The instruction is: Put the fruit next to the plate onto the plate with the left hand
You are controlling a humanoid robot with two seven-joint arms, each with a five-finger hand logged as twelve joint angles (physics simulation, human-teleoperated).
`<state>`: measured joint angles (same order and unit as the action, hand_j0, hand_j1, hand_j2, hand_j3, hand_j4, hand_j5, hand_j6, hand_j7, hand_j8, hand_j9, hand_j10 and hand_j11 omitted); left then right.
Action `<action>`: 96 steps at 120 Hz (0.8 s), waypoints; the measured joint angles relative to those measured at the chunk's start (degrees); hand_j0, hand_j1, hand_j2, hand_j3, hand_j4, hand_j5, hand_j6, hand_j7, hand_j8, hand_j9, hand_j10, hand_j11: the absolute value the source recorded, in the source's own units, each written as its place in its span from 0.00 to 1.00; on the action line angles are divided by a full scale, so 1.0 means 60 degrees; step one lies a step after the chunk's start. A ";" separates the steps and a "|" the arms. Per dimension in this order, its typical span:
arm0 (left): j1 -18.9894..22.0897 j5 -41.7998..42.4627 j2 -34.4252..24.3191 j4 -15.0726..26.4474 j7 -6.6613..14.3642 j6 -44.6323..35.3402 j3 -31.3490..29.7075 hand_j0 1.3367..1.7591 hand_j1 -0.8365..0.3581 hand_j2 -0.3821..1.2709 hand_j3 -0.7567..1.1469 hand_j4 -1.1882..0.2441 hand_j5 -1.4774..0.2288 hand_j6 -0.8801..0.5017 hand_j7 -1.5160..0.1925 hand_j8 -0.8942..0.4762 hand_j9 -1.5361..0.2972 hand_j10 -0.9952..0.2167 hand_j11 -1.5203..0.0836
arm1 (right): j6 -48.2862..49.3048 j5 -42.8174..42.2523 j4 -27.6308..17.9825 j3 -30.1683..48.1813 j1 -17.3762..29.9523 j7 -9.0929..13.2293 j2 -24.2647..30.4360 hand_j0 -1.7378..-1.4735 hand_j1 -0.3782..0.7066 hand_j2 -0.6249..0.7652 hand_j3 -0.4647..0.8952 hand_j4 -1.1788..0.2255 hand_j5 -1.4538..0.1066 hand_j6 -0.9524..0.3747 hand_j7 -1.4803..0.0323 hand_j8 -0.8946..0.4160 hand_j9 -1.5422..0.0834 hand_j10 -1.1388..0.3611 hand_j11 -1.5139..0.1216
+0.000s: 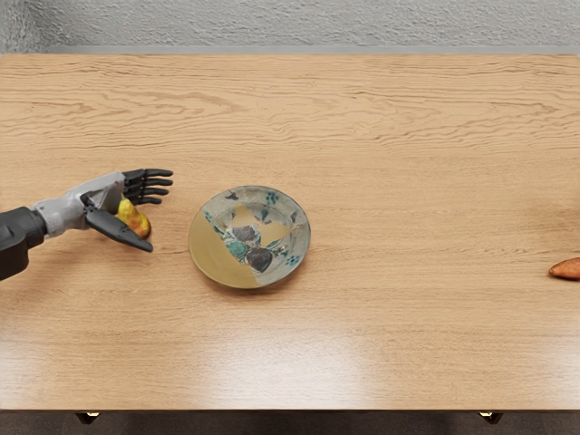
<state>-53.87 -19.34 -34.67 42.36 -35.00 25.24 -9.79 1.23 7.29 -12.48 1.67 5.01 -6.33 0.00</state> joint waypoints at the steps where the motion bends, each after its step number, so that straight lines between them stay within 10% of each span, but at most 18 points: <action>1: 0.0000 0.0000 -0.0003 0.0000 0.0000 -0.0002 0.0000 0.76 0.81 0.26 0.40 0.70 0.73 0.50 0.75 0.52 0.71 0.67 0.80 | 0.0000 0.0000 0.0000 0.0000 0.0000 0.0000 0.0000 0.30 0.04 0.45 0.34 0.83 0.92 0.71 0.97 0.68 0.94 0.75 0.92; 96: 0.0000 -0.0469 -0.0063 0.0000 0.0000 0.0031 0.0016 0.76 0.73 0.27 0.40 0.64 0.67 0.45 0.69 0.46 0.65 0.60 0.74 | 0.0000 0.0000 0.0001 0.0000 0.0000 0.0000 0.0000 0.30 0.04 0.45 0.34 0.83 0.92 0.71 0.97 0.68 0.94 0.75 0.92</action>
<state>-53.87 -22.15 -35.05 42.36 -35.00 25.43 -9.69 1.23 7.29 -12.48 1.67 5.01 -6.33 0.00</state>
